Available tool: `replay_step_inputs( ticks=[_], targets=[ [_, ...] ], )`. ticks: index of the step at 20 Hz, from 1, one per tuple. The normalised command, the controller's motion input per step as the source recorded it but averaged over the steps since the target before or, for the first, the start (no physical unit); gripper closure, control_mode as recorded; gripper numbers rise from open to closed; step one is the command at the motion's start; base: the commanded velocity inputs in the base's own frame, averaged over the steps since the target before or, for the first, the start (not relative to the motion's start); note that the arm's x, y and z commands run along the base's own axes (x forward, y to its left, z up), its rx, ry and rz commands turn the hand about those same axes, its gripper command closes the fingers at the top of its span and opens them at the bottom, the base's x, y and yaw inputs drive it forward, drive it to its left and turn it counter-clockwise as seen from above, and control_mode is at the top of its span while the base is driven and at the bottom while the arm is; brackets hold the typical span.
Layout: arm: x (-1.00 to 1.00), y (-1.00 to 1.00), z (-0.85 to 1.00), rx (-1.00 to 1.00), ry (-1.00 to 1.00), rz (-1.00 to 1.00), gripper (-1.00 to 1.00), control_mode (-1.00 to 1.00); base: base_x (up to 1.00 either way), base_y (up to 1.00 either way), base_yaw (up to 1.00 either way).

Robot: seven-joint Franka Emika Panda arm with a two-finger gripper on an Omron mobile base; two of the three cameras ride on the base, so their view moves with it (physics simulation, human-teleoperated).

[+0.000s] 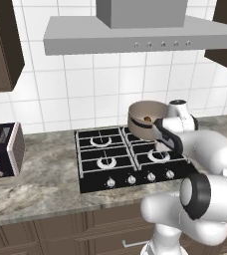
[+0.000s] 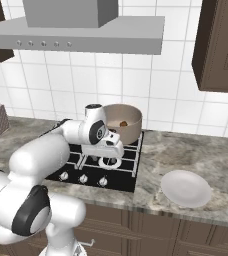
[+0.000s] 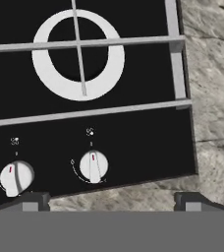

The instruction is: Retrieve the frozen meat and place it in the pot on a burner. Then turn the burner on.

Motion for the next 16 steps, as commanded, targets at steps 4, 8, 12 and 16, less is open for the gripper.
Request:
replay_step_inputs(
  ticks=[4,8,12,16],
  targets=[
    [-0.01,0.05,-0.36,0.0,0.01,0.0,-1.0,-1.0,0.0,0.0,0.0],
    [0.0,0.09,-0.17,0.0,0.0,0.0,-1.0,-1.0,0.0,0.0,0.0],
    [0.0,0.07,-0.06,0.0,0.0,0.0,-1.0,-1.0,0.0,0.0,0.0],
    [0.0,0.02,0.0,0.0,0.0,0.0,-1.0,-1.0,0.0,0.0,0.0]
  ],
)
